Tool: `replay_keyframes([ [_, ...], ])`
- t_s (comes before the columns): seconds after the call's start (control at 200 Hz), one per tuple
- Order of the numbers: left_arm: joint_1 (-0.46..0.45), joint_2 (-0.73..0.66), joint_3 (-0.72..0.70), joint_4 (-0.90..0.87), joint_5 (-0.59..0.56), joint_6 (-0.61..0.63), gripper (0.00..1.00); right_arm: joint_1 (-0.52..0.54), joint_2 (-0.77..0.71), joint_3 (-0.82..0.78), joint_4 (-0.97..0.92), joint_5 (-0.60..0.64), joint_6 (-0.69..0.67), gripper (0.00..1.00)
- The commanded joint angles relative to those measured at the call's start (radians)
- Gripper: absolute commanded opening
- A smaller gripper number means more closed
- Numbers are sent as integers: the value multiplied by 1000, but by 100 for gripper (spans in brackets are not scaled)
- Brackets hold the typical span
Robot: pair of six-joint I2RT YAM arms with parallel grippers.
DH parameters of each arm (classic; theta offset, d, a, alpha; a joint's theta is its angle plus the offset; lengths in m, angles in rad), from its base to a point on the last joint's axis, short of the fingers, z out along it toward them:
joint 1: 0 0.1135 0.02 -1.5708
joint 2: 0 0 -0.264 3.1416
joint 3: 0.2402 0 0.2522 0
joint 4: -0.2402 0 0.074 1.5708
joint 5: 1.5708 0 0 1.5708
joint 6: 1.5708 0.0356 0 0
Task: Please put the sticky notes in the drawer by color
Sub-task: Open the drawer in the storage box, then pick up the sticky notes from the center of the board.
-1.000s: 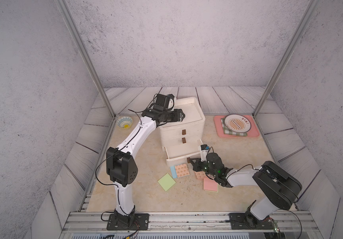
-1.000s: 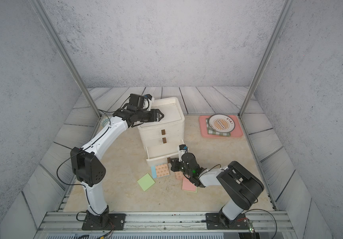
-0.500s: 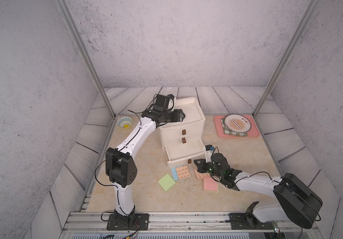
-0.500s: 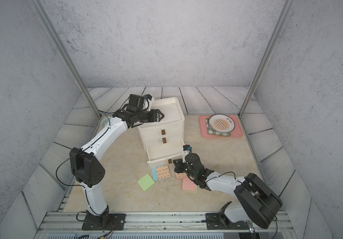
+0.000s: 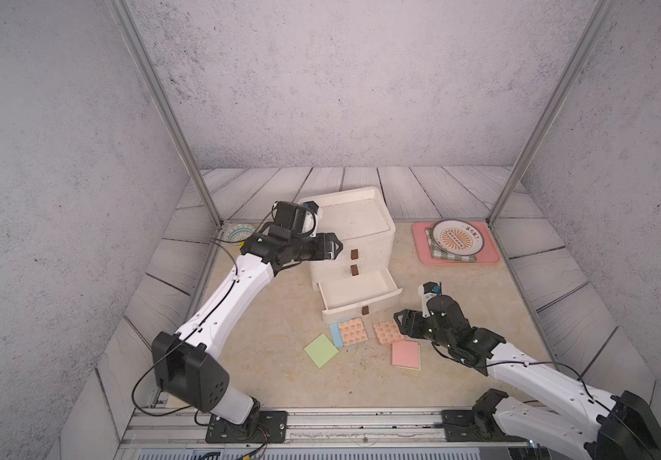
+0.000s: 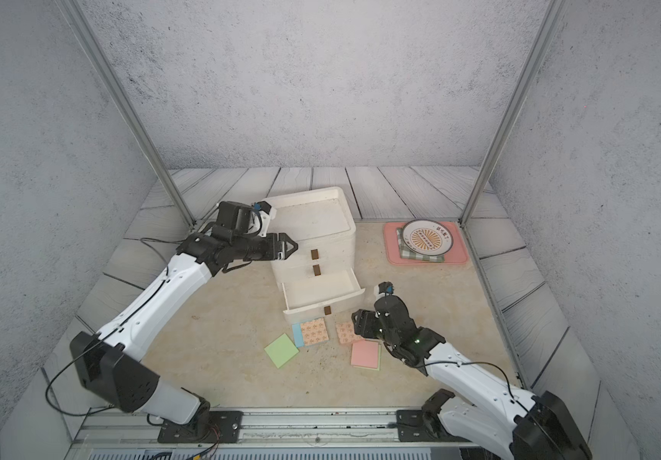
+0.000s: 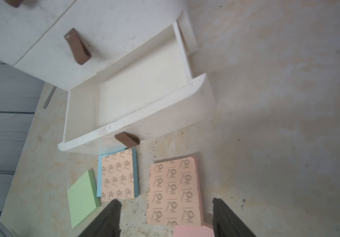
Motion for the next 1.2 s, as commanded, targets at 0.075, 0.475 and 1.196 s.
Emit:
replay_keyframes([
  [0.075,-2,-292,-327,8,-12,-59,74,-143,53,-55,-28,-187,9,72],
  [0.475,-53,-624,-776,51,100,-242,70,-196,489,60,154,-551,-43,68],
  [1.196,-519,39,-651,459,-81,-594,75,-218,474,-1,222,-628,-8,63],
])
